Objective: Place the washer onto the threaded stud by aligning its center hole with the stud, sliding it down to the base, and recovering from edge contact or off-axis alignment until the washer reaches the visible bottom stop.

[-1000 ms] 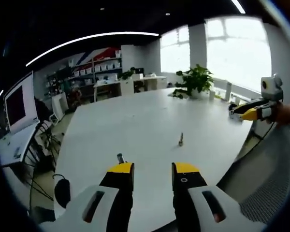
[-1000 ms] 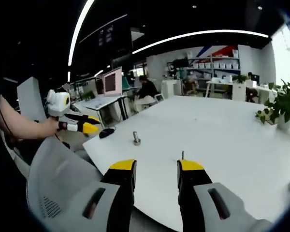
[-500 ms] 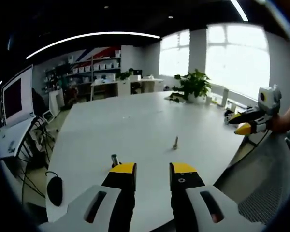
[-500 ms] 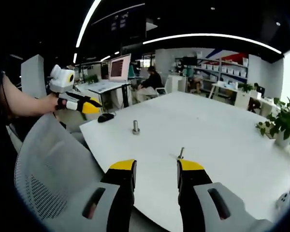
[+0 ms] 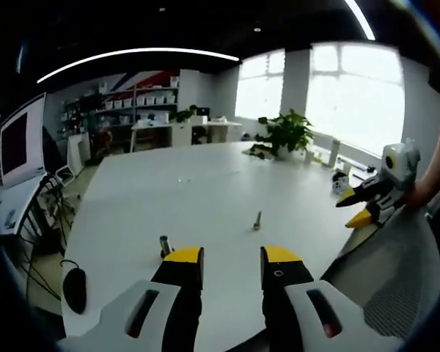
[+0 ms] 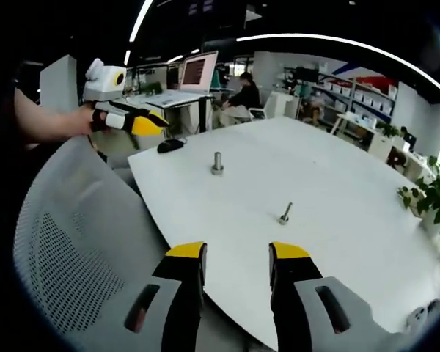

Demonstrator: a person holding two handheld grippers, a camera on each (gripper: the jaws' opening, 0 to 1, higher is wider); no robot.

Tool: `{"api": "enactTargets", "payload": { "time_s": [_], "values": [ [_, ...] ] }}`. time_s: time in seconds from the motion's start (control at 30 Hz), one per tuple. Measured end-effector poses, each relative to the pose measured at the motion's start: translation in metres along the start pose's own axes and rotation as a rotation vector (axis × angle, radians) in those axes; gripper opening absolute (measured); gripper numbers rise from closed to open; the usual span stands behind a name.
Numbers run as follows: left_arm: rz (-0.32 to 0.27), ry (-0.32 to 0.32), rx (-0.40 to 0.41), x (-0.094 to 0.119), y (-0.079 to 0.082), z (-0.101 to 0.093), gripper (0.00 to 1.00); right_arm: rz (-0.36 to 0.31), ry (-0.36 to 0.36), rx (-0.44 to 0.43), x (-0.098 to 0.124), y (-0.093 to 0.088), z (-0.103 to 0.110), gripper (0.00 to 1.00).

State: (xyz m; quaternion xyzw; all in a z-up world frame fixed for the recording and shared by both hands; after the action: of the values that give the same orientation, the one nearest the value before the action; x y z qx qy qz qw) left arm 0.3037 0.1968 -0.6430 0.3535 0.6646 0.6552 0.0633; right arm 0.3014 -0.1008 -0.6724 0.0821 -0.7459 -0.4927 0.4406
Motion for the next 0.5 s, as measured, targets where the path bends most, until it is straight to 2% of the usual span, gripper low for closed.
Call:
{"api": "enactTargets", "payload": {
  "time_s": [0.13,0.33,0.4,0.5],
  "values": [
    [-0.011,0.014,0.027,0.002,0.0,0.005,0.28,0.0,0.002,0.009,0.001,0.0,0.003,0.36],
    [0.002,0.031,0.012,0.001,-0.001,0.004,0.26,-0.047,-0.019,-0.069,0.007,0.0,-0.007,0.35],
    [0.021,0.037,0.005,0.0,-0.003,0.005,0.26,-0.054,-0.02,-0.077,0.006,0.001,-0.007,0.35],
    [0.017,0.058,0.009,0.002,-0.003,0.007,0.26,-0.096,-0.024,-0.091,0.009,0.006,-0.007,0.36]
  ]
}}
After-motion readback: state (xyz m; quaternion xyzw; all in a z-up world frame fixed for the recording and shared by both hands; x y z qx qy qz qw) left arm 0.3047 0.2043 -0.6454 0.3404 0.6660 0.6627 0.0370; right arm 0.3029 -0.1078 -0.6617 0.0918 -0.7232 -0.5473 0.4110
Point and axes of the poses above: the point that each gripper's makers call its tool centre point, and the gripper's own axes: x roughly backward along the fingers, z roughly to its left, y roughly out of its top, the point moved 7 cm from there along x, roughly backward along the fingers, and after that the axes turned 5 degrees about -y, right-handed, at the moved point
